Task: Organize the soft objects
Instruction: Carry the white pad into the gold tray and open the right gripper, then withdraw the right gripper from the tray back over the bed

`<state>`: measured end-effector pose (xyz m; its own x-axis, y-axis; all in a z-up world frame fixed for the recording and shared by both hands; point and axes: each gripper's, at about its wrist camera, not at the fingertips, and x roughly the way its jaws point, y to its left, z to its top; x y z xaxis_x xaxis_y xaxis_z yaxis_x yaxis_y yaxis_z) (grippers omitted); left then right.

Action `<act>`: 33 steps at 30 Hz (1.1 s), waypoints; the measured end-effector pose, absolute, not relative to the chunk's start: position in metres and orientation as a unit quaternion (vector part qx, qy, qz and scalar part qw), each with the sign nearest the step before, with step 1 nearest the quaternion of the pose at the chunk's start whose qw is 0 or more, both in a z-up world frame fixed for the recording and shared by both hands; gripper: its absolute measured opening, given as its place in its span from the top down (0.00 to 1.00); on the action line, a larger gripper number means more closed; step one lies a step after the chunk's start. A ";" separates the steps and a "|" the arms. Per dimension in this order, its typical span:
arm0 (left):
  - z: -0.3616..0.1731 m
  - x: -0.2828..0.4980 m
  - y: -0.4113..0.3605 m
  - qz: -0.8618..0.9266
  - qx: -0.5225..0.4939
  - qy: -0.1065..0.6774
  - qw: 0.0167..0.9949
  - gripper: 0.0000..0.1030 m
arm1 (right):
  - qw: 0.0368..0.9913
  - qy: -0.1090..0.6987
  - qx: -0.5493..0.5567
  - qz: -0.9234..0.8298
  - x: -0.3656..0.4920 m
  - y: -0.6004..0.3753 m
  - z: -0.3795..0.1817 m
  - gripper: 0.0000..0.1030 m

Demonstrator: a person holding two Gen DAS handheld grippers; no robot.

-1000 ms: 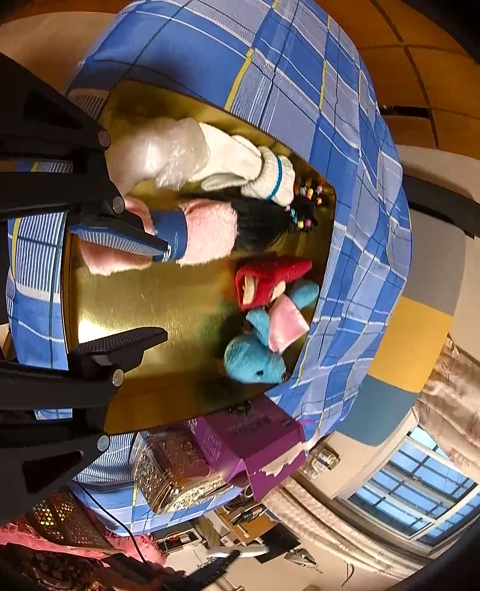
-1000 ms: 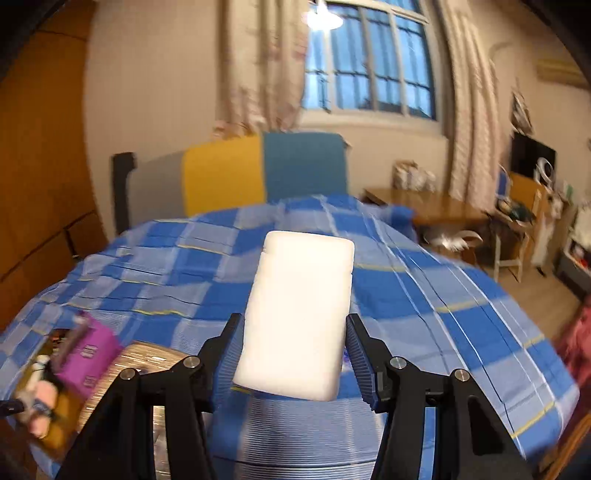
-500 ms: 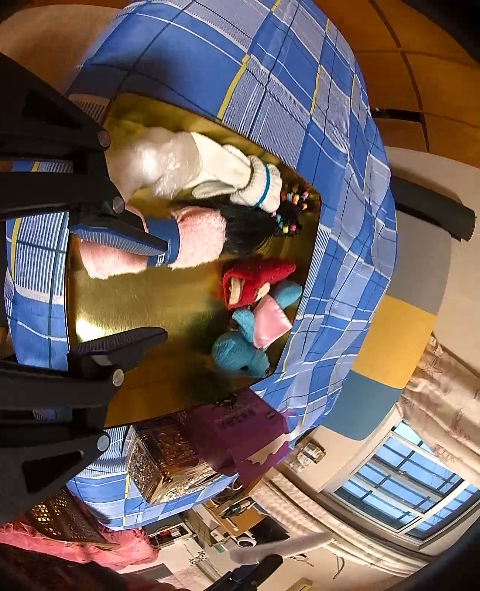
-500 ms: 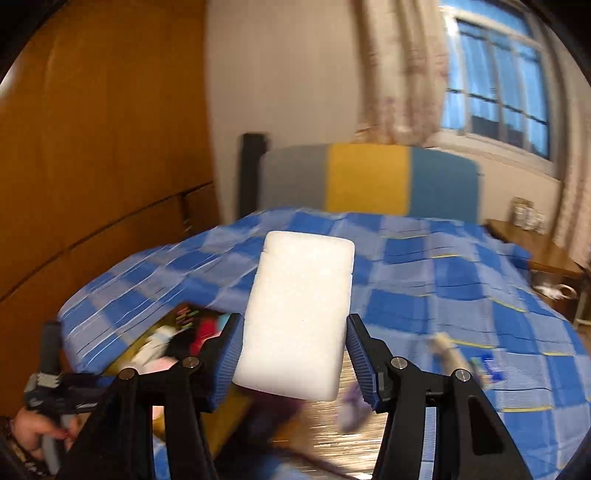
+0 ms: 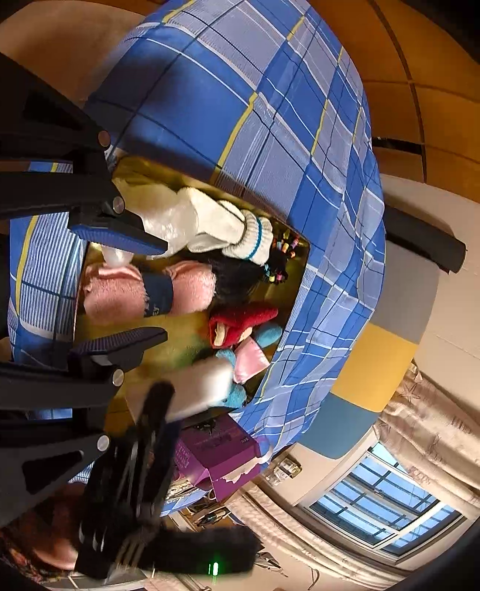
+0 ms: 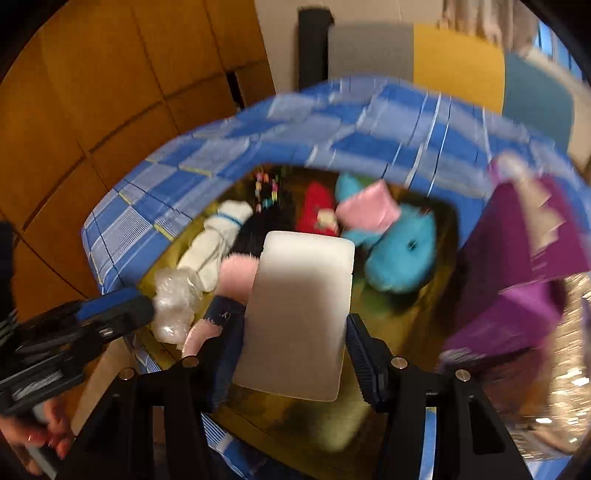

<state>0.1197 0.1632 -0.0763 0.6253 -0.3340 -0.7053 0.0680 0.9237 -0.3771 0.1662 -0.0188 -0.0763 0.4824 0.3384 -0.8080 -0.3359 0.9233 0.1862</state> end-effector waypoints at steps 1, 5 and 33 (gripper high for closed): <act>-0.077 0.119 0.165 -0.113 -0.163 0.417 0.887 0.61 | 0.857 0.478 0.008 0.194 0.170 -0.017 -0.082 0.45; -0.080 0.119 0.171 -0.110 -0.170 0.420 0.885 0.61 | 0.847 0.499 0.022 0.180 0.182 -0.009 -0.101 0.45; -0.078 0.117 0.151 -0.123 -0.193 0.428 0.874 0.61 | 0.893 0.398 0.008 0.208 0.123 -0.030 -0.019 0.26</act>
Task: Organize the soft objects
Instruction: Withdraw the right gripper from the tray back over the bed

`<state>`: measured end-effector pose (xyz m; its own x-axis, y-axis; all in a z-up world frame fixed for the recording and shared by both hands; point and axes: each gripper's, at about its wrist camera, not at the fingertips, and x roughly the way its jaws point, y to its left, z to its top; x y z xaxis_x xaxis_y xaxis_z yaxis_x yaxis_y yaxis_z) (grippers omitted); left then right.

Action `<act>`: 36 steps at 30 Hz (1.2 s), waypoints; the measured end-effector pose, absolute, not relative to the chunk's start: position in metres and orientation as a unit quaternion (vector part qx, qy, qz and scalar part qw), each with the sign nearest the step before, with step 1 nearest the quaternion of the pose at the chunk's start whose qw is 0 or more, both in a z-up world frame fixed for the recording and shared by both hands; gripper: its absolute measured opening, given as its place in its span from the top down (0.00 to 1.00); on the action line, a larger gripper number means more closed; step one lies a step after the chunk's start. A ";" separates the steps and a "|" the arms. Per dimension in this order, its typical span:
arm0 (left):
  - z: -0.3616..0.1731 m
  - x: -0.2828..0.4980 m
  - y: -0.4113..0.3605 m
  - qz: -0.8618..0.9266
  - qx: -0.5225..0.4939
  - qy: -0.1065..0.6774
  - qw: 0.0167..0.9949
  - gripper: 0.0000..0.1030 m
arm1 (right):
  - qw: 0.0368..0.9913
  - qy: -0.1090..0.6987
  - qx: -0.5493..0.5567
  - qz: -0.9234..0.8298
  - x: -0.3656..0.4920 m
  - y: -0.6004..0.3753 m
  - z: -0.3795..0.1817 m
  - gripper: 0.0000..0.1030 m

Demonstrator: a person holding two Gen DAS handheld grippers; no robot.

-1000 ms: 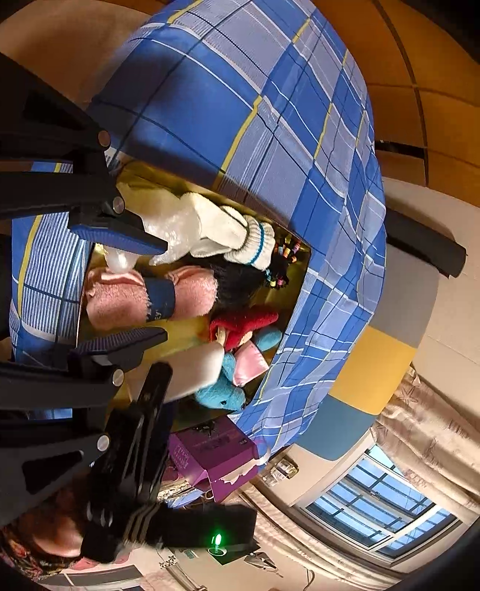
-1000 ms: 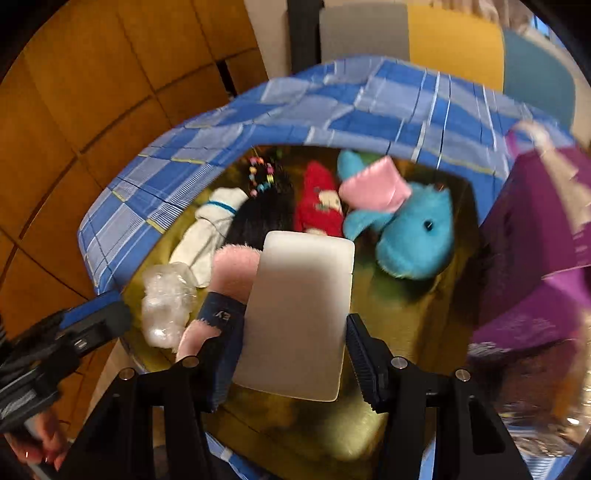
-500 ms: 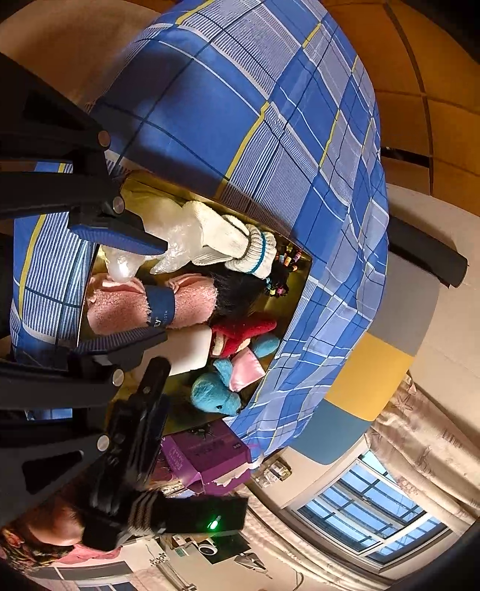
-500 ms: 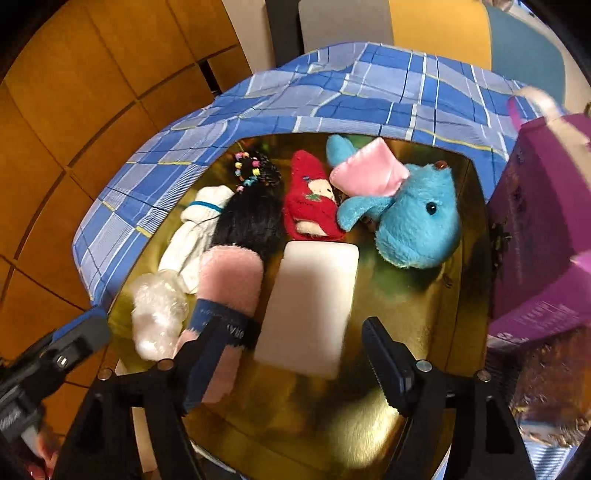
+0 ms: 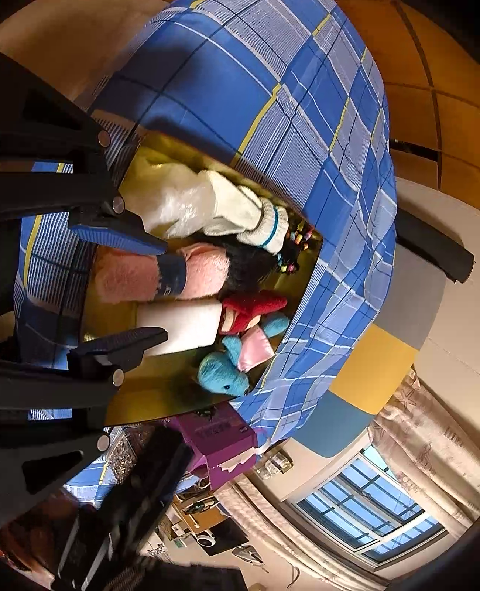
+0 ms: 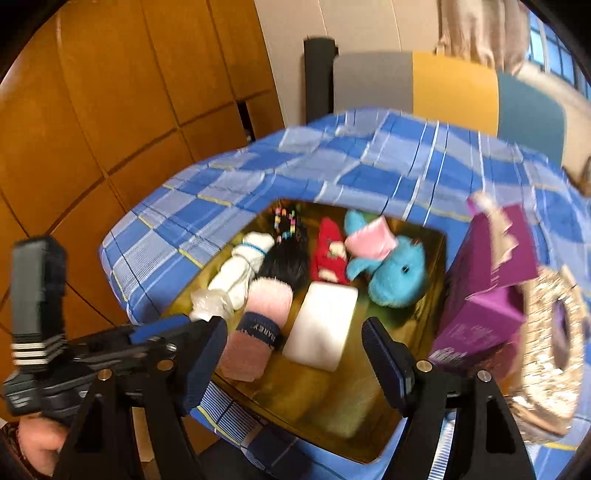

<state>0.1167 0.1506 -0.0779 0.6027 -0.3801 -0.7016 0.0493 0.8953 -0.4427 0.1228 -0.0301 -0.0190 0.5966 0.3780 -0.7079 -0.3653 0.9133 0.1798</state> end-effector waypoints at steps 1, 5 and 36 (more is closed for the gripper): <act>-0.077 0.116 0.148 -0.124 -0.190 0.428 0.875 0.61 | 0.898 0.389 0.011 0.206 0.119 -0.036 -0.012 0.26; -0.072 0.115 0.135 -0.138 -0.191 0.425 0.874 0.61 | 0.912 0.361 0.022 0.195 0.107 -0.061 0.010 0.25; -0.004 0.106 -0.055 -0.327 -0.093 0.401 0.851 0.45 | 0.876 0.445 0.109 -0.155 0.139 -0.462 -0.078 0.21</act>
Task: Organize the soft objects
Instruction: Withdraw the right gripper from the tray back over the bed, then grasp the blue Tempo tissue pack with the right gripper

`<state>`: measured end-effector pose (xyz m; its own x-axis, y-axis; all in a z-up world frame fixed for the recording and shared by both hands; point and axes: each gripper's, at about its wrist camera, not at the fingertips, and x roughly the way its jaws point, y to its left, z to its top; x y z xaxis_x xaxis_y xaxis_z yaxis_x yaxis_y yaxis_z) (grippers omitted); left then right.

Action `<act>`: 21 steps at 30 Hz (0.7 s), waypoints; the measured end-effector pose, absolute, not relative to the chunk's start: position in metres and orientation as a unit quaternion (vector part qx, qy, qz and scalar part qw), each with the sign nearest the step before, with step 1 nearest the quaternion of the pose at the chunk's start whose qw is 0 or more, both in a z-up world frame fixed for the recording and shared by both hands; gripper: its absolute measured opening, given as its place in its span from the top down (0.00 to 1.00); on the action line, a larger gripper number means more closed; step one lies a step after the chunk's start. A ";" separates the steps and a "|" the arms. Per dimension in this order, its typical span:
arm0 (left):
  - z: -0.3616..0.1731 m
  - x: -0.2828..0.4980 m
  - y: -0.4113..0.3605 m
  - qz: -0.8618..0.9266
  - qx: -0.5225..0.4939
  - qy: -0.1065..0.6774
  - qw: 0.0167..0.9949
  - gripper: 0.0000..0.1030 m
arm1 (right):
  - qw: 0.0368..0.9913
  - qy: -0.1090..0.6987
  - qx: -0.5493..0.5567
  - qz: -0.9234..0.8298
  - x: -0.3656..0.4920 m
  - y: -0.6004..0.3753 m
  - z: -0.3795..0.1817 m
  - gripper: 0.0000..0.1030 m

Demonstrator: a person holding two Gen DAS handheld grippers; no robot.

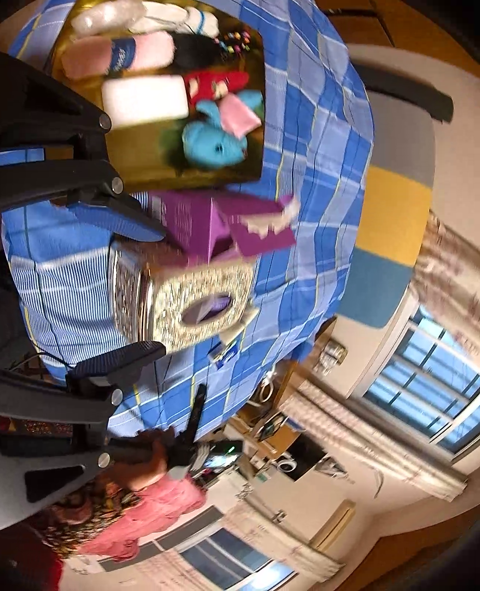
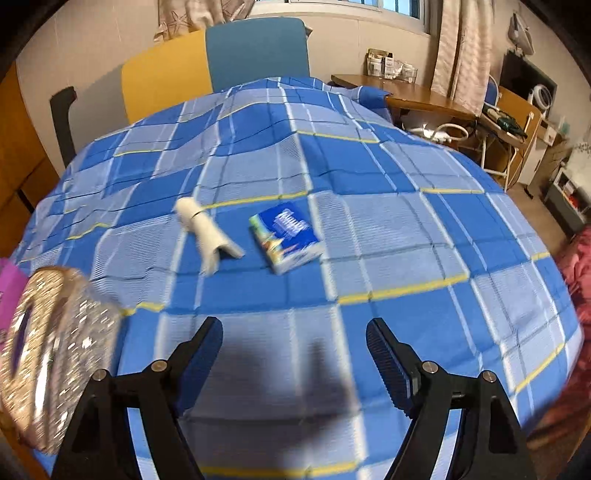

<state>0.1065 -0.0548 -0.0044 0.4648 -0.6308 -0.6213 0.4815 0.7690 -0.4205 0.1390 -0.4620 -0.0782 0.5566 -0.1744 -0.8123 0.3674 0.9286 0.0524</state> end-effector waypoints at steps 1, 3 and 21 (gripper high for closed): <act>-0.004 0.106 -0.061 -0.331 -0.088 0.403 0.849 0.45 | 0.876 0.443 0.106 -0.155 0.144 -0.467 -0.079 0.21; -0.003 0.105 -0.072 -0.336 -0.081 0.405 0.846 0.45 | 0.879 0.441 0.102 -0.154 0.159 -0.474 -0.081 0.21; -0.006 0.113 -0.128 -0.352 -0.054 0.436 0.826 0.45 | 0.856 0.497 0.028 -0.138 0.257 -0.484 -0.138 0.28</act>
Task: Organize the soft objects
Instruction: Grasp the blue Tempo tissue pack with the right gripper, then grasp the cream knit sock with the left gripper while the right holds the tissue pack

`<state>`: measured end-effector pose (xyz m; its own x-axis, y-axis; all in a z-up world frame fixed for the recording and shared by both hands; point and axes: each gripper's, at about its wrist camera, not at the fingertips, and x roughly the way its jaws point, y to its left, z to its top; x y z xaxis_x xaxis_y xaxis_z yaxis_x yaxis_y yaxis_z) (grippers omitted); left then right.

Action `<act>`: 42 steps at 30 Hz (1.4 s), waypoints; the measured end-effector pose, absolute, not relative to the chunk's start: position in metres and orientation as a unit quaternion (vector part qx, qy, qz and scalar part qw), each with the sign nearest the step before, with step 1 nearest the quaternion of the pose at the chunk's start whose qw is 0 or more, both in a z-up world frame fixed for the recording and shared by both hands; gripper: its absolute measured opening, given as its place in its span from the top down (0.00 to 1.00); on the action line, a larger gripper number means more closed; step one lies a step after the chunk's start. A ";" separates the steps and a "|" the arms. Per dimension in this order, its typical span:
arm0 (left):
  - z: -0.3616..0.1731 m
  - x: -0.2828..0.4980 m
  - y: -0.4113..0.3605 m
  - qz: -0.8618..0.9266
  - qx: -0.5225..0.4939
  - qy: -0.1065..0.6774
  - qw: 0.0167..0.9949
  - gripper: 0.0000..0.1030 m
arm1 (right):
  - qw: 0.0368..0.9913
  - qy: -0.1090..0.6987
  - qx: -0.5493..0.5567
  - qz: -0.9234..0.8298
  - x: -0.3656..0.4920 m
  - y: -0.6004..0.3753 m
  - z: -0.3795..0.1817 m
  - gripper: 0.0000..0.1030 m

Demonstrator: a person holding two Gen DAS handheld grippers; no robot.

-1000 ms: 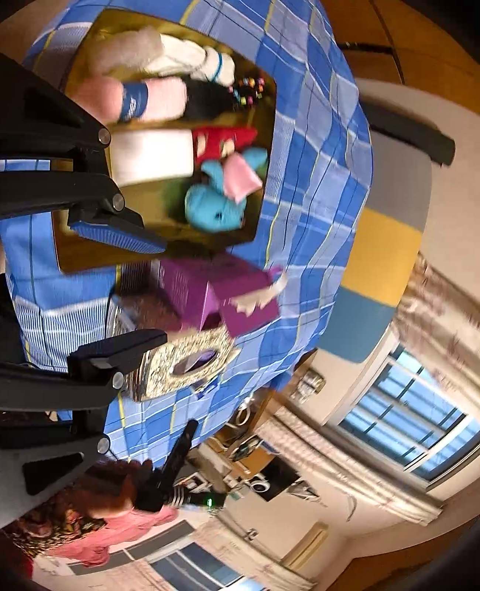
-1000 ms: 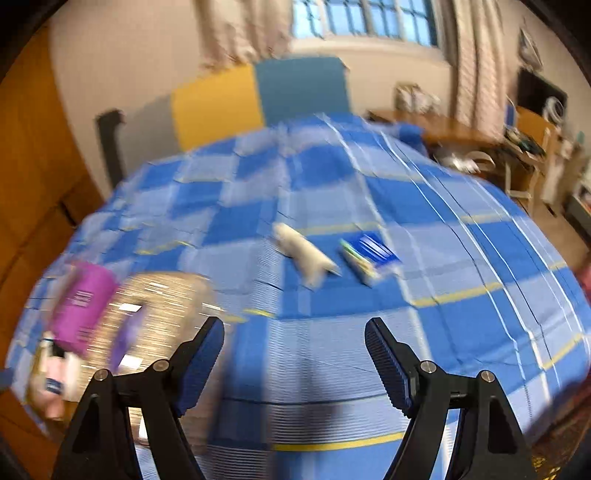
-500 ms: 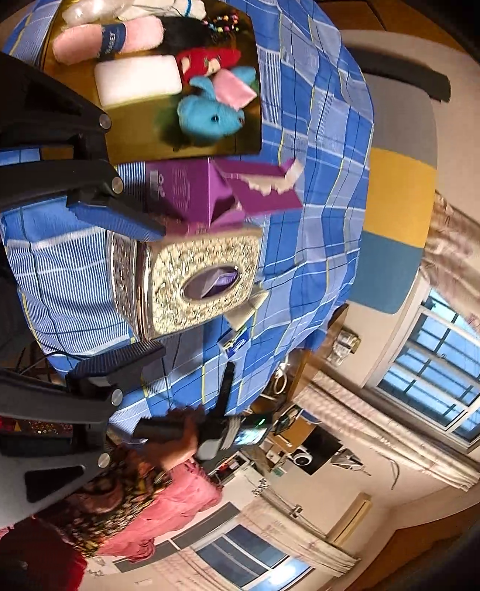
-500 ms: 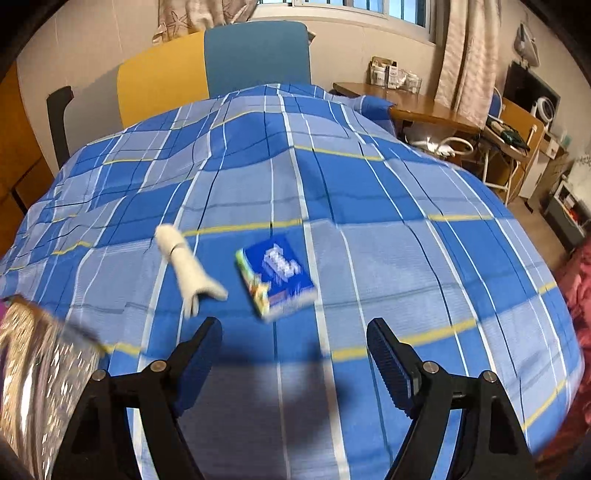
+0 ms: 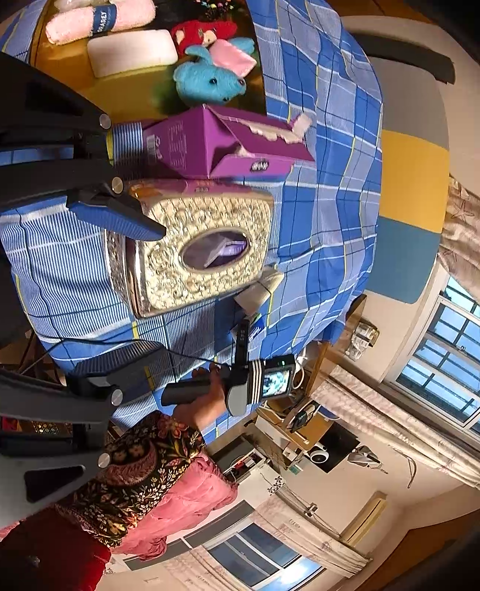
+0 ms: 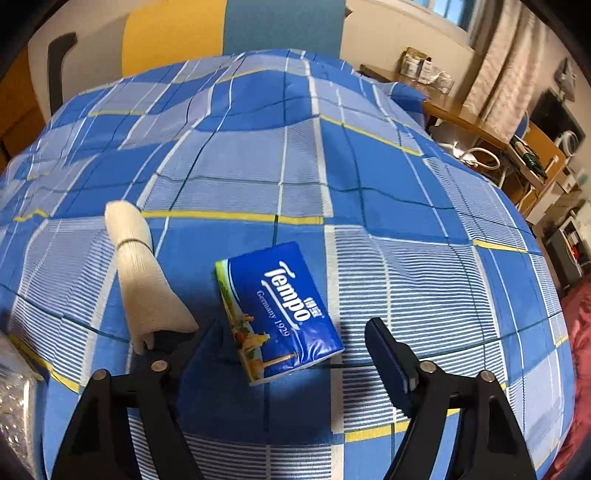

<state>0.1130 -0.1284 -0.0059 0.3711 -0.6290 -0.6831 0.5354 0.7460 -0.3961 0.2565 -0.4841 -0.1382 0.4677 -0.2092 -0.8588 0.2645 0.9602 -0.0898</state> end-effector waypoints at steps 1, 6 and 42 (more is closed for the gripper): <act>-0.005 0.113 -0.132 -0.355 -0.050 0.437 0.825 0.45 | 0.854 0.502 0.030 -0.136 0.257 -0.485 -0.141 0.36; 0.000 0.111 -0.151 -0.367 -0.038 0.435 0.822 0.45 | 0.856 0.496 0.059 -0.132 0.247 -0.491 -0.143 0.42; -0.043 0.275 -0.354 -0.275 -0.071 0.562 0.777 0.45 | 0.821 0.528 0.137 -0.170 0.187 -0.520 -0.140 0.48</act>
